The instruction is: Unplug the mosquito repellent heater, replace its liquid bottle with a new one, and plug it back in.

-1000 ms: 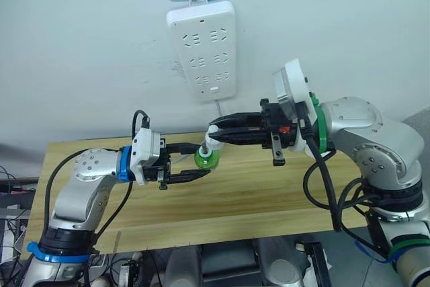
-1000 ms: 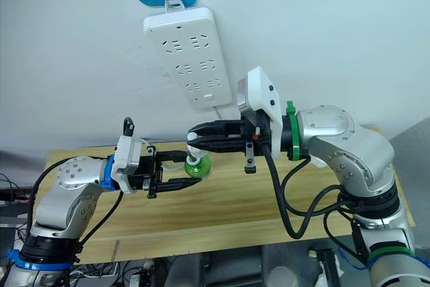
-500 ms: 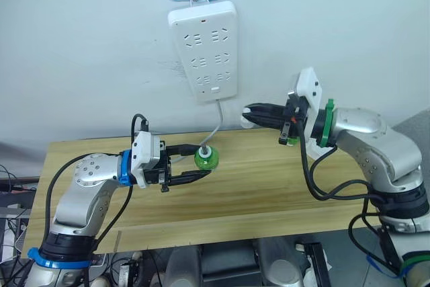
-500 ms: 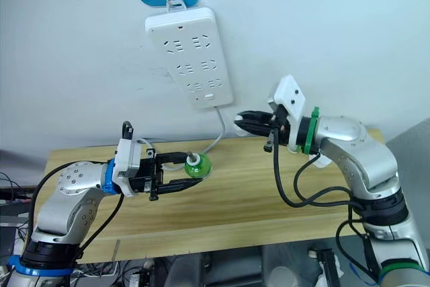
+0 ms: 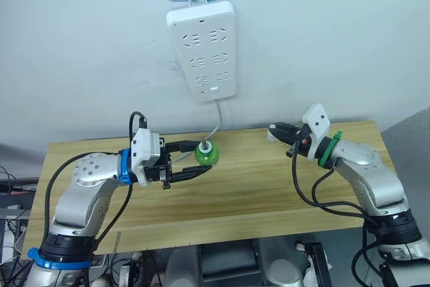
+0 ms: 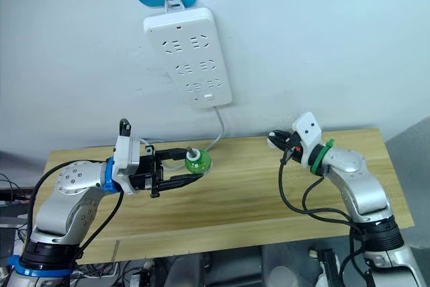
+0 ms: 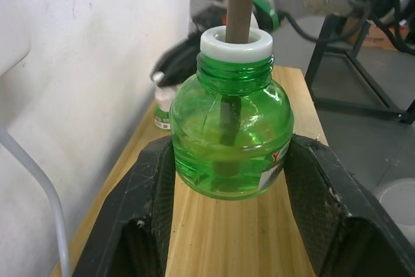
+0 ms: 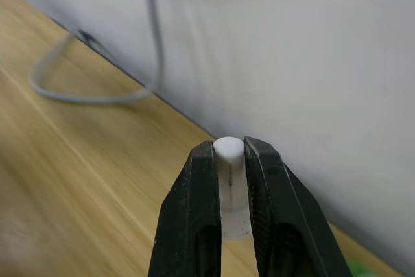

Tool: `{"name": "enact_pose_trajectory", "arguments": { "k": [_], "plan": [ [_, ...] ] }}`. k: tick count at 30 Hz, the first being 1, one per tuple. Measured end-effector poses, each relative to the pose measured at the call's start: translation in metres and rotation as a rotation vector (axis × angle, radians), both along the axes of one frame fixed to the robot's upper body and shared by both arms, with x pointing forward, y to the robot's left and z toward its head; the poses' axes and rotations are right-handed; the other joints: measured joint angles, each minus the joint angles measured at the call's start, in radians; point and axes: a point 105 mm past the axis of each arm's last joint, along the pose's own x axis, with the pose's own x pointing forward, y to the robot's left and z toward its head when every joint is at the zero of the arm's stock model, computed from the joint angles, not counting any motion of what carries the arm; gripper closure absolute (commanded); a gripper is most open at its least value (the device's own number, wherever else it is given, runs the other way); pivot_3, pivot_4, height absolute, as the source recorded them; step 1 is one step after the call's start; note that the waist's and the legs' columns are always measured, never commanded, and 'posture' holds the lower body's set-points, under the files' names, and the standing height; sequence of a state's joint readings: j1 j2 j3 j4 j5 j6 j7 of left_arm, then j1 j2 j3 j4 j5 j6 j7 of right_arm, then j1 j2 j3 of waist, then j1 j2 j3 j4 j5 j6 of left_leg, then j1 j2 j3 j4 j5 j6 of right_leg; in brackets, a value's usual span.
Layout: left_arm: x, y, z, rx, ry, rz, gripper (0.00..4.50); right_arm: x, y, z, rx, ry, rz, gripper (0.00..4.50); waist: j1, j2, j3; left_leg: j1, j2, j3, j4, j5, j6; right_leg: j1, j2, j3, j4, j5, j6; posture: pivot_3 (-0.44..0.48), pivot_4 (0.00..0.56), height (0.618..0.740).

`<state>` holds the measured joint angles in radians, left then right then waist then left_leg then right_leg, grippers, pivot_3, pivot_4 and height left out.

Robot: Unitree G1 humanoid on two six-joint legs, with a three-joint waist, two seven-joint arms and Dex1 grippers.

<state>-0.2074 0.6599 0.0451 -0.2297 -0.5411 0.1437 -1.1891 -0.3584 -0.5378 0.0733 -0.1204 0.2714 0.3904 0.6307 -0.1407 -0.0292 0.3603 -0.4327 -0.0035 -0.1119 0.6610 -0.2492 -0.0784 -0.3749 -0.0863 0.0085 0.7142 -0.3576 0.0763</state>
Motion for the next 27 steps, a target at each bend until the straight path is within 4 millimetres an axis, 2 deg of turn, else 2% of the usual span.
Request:
{"name": "enact_pose_trajectory", "arguments": {
  "k": [8,27],
  "plan": [
    [-0.005,0.000,0.001,-0.004,-0.001,0.003,2.35,0.016,-0.014,-0.030,-0.036,0.033,-0.113,4.29,0.001,0.000,0.000,0.000,0.000,0.000,0.000,0.000,0.000,0.000,0.000,0.000,0.000,0.000,0.000,-0.188,0.341,0.740],
    [-0.007,0.005,0.000,0.004,0.010,0.027,2.35,0.032,0.005,-0.041,0.014,0.005,-0.154,4.29,0.003,0.000,0.000,0.001,0.000,0.000,0.000,0.000,0.000,0.000,0.000,0.001,0.001,0.000,0.000,-0.152,0.343,0.740]
  ]
}}
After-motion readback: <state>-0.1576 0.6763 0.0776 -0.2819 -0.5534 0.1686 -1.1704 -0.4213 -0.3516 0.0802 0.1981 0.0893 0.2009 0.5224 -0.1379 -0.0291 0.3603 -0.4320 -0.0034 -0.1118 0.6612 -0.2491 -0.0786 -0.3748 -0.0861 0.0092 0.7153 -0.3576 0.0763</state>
